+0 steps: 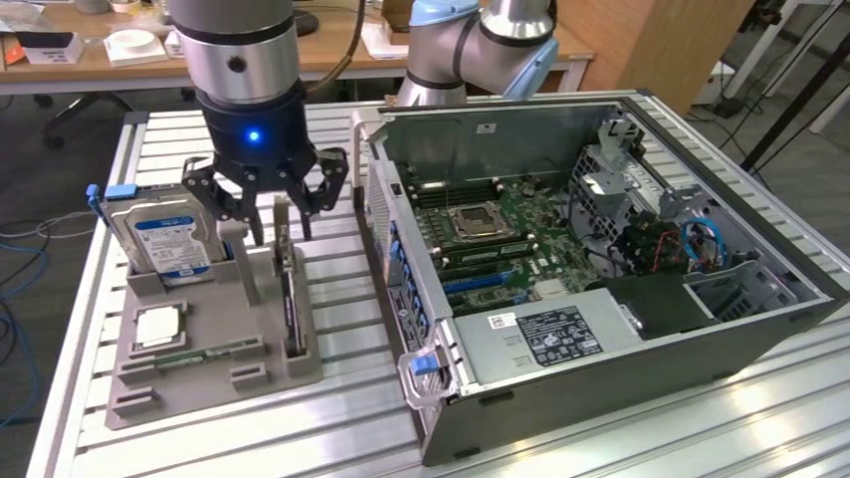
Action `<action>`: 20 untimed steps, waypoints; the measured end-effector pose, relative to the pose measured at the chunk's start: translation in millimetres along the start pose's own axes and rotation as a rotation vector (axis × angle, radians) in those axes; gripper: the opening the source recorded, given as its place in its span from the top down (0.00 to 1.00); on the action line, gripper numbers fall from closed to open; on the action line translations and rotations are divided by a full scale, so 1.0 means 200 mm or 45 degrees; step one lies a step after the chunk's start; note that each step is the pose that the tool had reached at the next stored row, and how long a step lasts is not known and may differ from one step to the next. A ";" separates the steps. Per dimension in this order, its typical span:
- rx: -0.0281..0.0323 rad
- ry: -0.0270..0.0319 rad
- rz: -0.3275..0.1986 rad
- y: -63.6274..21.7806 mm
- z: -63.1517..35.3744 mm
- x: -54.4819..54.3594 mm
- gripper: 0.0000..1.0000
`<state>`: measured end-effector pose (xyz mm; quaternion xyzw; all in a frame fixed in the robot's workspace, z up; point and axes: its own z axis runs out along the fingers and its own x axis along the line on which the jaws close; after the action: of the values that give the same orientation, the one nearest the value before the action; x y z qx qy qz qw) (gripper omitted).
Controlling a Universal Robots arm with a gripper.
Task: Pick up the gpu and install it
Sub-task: 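Pick up the gpu and move the gpu toward the slot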
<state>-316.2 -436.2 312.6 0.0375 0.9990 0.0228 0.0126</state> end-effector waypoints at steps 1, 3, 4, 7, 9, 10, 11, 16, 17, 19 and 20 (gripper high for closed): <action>0.0001 0.0000 0.000 -0.004 0.004 0.00 0.47; 0.0001 0.0001 0.000 -0.013 0.012 0.00 0.47; 0.0000 0.0000 0.000 -0.017 0.016 0.00 0.47; 0.0000 0.0001 0.000 -0.030 0.028 0.00 0.47; 0.0000 0.0000 0.000 -0.038 0.037 0.00 0.47; 0.0001 0.0000 0.000 -0.042 0.041 0.00 0.47; 0.0000 0.0000 0.000 -0.046 0.046 0.00 0.47; 0.0002 0.0002 0.000 -0.062 0.071 0.00 0.47; 0.0001 0.0000 0.000 -0.063 0.077 0.00 0.47; 0.0001 0.0000 0.000 -0.066 0.090 0.00 0.47; 0.0001 0.0000 0.000 -0.067 0.096 0.00 0.47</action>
<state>-315.8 -448.8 292.8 0.0375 0.9990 0.0228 0.0127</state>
